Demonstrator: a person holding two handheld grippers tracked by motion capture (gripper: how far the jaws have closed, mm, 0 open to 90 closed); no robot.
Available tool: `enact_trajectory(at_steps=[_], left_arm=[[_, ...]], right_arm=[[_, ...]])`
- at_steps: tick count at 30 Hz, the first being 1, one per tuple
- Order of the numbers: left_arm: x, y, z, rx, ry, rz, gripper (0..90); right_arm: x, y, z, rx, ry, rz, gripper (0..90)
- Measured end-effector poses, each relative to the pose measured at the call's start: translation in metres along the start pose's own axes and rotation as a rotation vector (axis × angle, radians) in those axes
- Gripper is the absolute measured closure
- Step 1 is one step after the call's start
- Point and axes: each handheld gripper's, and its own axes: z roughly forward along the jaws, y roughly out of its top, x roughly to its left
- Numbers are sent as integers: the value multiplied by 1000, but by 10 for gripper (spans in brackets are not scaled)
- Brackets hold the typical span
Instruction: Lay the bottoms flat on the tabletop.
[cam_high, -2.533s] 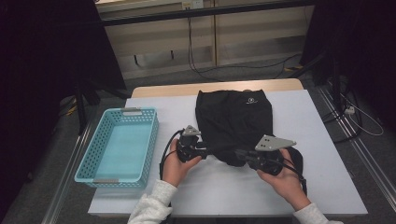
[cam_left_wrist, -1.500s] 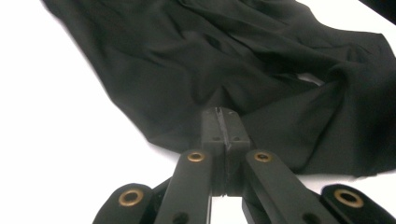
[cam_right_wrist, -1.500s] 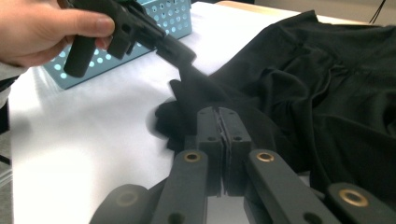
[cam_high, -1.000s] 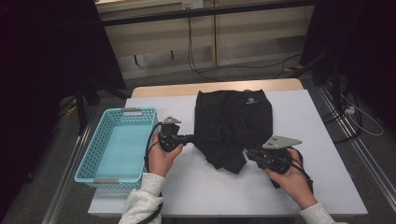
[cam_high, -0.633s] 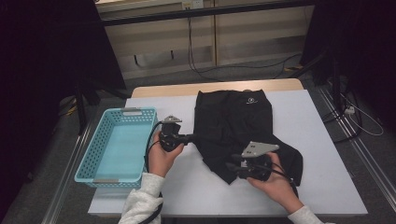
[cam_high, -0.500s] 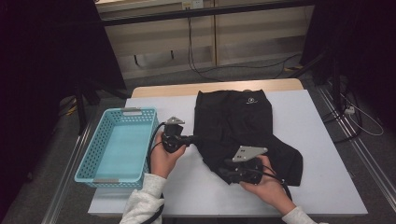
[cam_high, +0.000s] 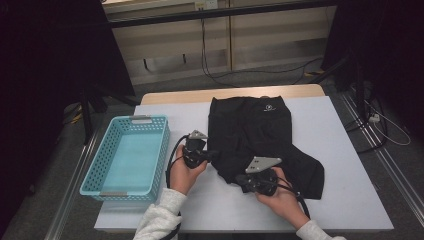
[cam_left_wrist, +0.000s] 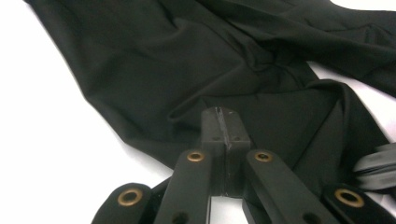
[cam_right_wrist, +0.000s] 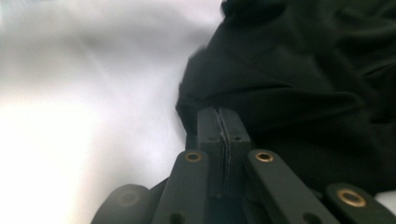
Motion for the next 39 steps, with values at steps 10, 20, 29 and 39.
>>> enact_trajectory(at_steps=[10, 20, 29, 39], left_arm=[[20, -2, -9, -14, 44, -70, 900], [20, -2, -2, -16, 38, -55, 875], [10, 0, -7, -57, 34, -12, 439], [8, -3, -14, -56, 53, 23, 288]], right_arm=[[-36, -4, -64, -176, -52, 155, 893], [-49, -25, -59, -56, -126, 154, 895], [-41, -12, -64, -72, -184, 71, 648], [-4, 4, -32, -30, -25, -55, 634]])
